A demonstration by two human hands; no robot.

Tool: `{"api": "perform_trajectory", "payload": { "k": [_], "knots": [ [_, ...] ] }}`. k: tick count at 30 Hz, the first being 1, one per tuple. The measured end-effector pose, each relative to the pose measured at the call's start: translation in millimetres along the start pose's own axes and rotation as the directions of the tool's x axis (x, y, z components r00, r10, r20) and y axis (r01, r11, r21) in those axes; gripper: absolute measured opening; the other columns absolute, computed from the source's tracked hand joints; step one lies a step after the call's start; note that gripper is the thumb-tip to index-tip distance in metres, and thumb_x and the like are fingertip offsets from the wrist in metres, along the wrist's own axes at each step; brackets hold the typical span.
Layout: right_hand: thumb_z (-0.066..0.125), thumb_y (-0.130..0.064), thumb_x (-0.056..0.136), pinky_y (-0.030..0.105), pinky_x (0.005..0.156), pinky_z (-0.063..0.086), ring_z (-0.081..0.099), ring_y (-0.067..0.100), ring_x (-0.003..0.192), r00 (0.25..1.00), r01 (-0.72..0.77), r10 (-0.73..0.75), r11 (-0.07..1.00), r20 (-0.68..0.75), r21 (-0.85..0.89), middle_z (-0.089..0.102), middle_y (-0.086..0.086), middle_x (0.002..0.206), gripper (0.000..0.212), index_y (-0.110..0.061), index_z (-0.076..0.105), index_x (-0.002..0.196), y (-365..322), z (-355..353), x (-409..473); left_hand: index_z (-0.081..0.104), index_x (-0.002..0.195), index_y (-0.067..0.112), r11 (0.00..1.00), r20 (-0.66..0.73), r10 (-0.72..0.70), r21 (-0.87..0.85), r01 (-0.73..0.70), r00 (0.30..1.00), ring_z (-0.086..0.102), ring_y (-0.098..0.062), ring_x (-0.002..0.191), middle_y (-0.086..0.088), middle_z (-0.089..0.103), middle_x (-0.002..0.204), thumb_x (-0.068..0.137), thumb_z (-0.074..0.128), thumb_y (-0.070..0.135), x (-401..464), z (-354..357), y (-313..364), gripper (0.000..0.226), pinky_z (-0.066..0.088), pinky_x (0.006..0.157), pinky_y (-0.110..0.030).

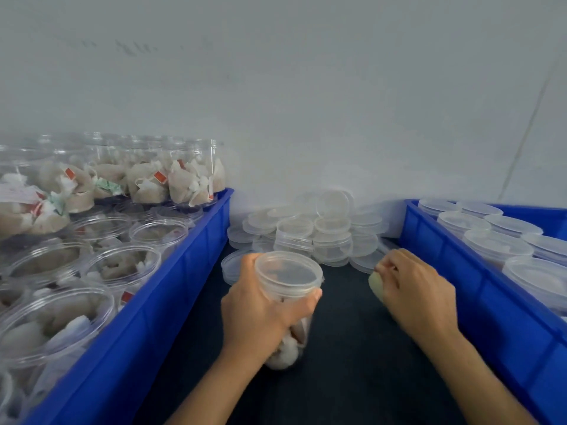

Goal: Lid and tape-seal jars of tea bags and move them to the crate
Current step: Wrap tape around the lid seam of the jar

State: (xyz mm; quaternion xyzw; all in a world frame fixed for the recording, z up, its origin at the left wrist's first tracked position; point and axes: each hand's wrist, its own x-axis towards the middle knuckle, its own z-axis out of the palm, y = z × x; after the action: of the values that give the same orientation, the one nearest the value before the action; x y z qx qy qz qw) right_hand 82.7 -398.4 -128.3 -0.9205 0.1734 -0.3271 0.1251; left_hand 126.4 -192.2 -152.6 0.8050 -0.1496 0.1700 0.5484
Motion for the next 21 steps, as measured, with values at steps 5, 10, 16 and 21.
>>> {"api": "perform_trajectory", "payload": {
  "k": [5, 10, 16, 21],
  "knots": [
    [0.052, -0.023, 0.098, 0.030, 0.057, 0.050, 0.054, 0.005, 0.066, 0.992, 0.122, -0.121, 0.989, -0.018, 0.083, 0.057, -0.016, 0.088, 0.014, -0.027, 0.064, 0.092, 3.2, 13.4, -7.7, 0.046, 0.095, 0.041, 0.996, -0.006, -0.063, -0.056, 0.063, 0.998, 0.058, 0.005, 0.091, 0.021, 0.063, 0.095, 0.035, 0.066, 0.081, 7.6, -1.5, -6.6, 0.075, 0.044, 0.073, -0.018],
    [0.053, -0.026, 0.097, 0.017, 0.056, 0.038, 0.052, 0.000, 0.071, 0.987, 0.160, -0.158, 0.975, -0.025, 0.151, 0.059, -0.020, 0.096, 0.032, -0.028, 0.063, 0.127, -3.2, 22.3, -16.2, 0.051, 0.105, 0.036, 0.993, -0.007, -0.083, -0.084, 0.082, 0.997, 0.063, -0.009, 0.097, 0.016, 0.065, 0.101, 0.034, 0.068, 0.078, 10.6, -2.4, -7.6, 0.085, 0.052, 0.084, -0.035],
    [0.051, -0.035, 0.097, 0.032, 0.073, 0.051, 0.062, 0.009, 0.082, 0.980, -0.056, -0.007, 0.949, 0.200, 0.309, 0.067, -0.006, 0.095, 0.037, -0.031, 0.052, 0.133, -5.7, 31.1, -18.6, 0.049, 0.110, 0.032, 0.993, -0.001, -0.094, -0.077, 0.093, 0.996, 0.061, -0.010, 0.097, 0.016, 0.063, 0.102, 0.033, 0.066, 0.080, 9.0, 0.3, -6.5, 0.093, 0.050, 0.079, -0.030],
    [0.047, -0.045, 0.095, 0.035, 0.080, 0.051, 0.061, 0.009, 0.083, 0.923, -0.244, 0.110, 0.908, 0.369, 0.341, 0.062, -0.014, 0.088, 0.027, -0.038, 0.055, 0.119, -8.7, 36.5, -19.5, 0.048, 0.110, 0.032, 0.990, -0.007, -0.102, -0.097, 0.101, 0.995, 0.061, -0.008, 0.096, 0.017, 0.062, 0.100, 0.042, 0.083, 0.068, 10.2, 1.9, -8.5, 0.084, 0.049, 0.077, -0.027]
  ]
}}
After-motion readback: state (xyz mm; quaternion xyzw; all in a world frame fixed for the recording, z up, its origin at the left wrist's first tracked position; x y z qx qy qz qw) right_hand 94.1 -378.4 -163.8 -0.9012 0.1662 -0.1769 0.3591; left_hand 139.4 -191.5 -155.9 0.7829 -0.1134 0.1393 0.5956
